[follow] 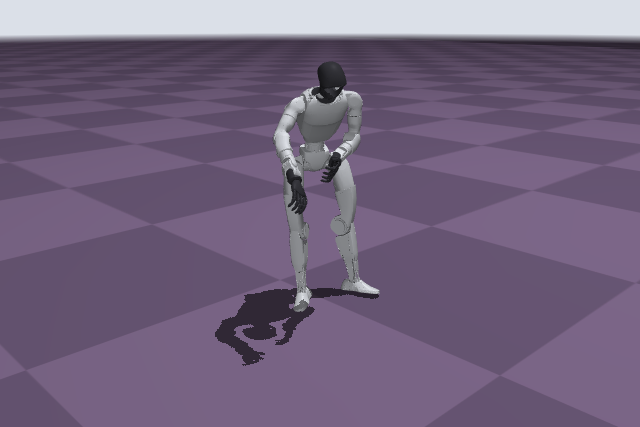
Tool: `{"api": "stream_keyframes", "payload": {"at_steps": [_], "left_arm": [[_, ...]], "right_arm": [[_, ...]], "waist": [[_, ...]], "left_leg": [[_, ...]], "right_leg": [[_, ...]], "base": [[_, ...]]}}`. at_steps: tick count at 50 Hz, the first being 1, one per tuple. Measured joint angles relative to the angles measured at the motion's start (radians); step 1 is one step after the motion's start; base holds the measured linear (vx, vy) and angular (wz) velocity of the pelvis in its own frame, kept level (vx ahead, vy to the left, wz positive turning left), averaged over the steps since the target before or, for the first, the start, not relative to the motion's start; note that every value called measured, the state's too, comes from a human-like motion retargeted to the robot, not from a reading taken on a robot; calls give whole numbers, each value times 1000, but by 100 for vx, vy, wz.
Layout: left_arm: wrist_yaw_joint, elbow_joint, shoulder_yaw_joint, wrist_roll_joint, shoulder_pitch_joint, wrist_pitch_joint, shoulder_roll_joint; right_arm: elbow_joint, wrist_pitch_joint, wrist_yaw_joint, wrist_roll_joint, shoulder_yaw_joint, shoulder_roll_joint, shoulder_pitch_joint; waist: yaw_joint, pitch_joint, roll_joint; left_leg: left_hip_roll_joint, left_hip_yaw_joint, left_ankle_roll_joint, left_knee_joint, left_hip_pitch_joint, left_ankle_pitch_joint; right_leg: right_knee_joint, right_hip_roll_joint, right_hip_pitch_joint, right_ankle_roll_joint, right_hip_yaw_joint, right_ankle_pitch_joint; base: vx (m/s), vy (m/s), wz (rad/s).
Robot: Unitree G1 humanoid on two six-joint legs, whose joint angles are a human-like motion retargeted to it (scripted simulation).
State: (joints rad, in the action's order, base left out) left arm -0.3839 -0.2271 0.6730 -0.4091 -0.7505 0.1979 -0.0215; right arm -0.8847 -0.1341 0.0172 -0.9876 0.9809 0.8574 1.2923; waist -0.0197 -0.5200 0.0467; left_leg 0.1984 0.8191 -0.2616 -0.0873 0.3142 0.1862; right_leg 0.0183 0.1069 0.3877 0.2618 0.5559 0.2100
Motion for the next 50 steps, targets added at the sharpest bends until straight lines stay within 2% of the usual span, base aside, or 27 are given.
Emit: {"api": "stream_keyframes", "payload": {"at_steps": [5, 8, 10, 15, 20, 24, 28, 31, 35, 38, 43, 45, 47, 50], "left_arm": [[-58, -361, 83, -235, -414, -22, 126], [-44, -444, 108, -218, -490, -30, 147], [-21, -425, 86, -170, -466, -27, 144], [79, -111, 2, -48, -63, -2, 10], [72, 103, -50, -18, 422, 54, -186], [113, 191, -125, -44, 675, 77, -257], [115, 296, -151, -51, 738, 98, -246], [67, 331, -116, -9, 623, 94, -182], [12, 229, -53, 90, 300, 27, -33], [17, 10, -23, 48, -26, -3, 66], [-1, -477, 73, -1, -485, -45, 166], [13, -600, 108, 0, -573, -57, 178], [43, -630, 101, 12, -577, -57, 167], [123, -506, 19, 36, -433, -56, 94]], "right_arm": [[-363, -30, 45, 70, 225, 13, 171], [-399, -6, 40, 52, 305, 31, 166], [-347, 4, 27, 44, 307, 47, 141], [-9, -4, 18, -26, 73, 8, -116], [234, 14, -29, -112, -181, -270, -494], [314, 59, -9, -161, -190, -388, -599], [392, 43, -43, -206, -180, -315, -531], [413, 17, -59, -182, -181, -190, -408], [298, -24, -38, -76, -246, -68, -237], [51, -26, 0, -50, -44, 38, -25], [-366, 33, 26, 21, 308, 49, 152], [-436, 63, 27, 6, 380, 41, 152], [-427, 65, 18, -17, 390, 33, 126], [-294, 18, 59, -15, 273, 8, 36]], "waist": [[-23, 1, -42], [-42, 10, -45], [-50, 8, -37], [-46, 3, -22], [-63, 2, -29], [-106, 0, -14], [-148, 0, -3], [-160, 2, -6], [-156, 7, -22], [-151, 4, -37], [-154, 26, -57], [-155, 33, -56], [-155, 31, -50], [-143, 16, -35]], "left_leg": [[-12, -17, 0, 0, 10, 0], [-21, -28, 0, 0, 25, -2], [-28, -38, 0, 0, 32, -6], [-47, -71, 0, 0, 35, -26], [-65, -105, 0, 0, 52, -46], [-78, -136, 0, 0, 79, -55], [-91, -177, 0, 0, 101, -60], [-102, -212, 0, 0, 104, -66], [-121, -261, 0, 0, 101, -77], [-133, -299, 0, 0, 86, -83], [-137, -341, 0, 0, 109, -78], [-135, -352, 0, 0, 120, -74], [-136, -361, 0, 0, 122, -72], [-144, -372, 0, 0, 105, -75]], "right_leg": [[14, 9, -7, 0, 20, 16], [23, 15, -2, 0, 32, 25], [26, 22, -4, 0, 40, 28], [19, 48, -24, 0, 60, 17], [2, 74, -25, 0, 82, 0], [-4, 89, -19, 0, 111, -6], [-13, 102, -24, 0, 150, -14], [-27, 118, -42, 0, 181, -28], [-63, 143, -69, 0, 218, -60], [-93, 161, -98, 0, 241, -92], [-118, 152, -83, 0, 224, -127], [-117, 139, -70, 0, 192, -134], [-114, 126, -63, 0, 149, -138], [-109, 114, -72, 0, 74, -139]], "base": [[-4, 13, 14], [-1, 12, 20], [3, 13, 27], [10, 14, 34], [10, 11, 37], [4, 9, 45], [1, 8, 58], [2, 10, 67], [2, 11, 72], [2, 8, 70], [-5, 2, 45], [-5, -2, 26], [-1, -2, 22], [5, 0, 21]]}}
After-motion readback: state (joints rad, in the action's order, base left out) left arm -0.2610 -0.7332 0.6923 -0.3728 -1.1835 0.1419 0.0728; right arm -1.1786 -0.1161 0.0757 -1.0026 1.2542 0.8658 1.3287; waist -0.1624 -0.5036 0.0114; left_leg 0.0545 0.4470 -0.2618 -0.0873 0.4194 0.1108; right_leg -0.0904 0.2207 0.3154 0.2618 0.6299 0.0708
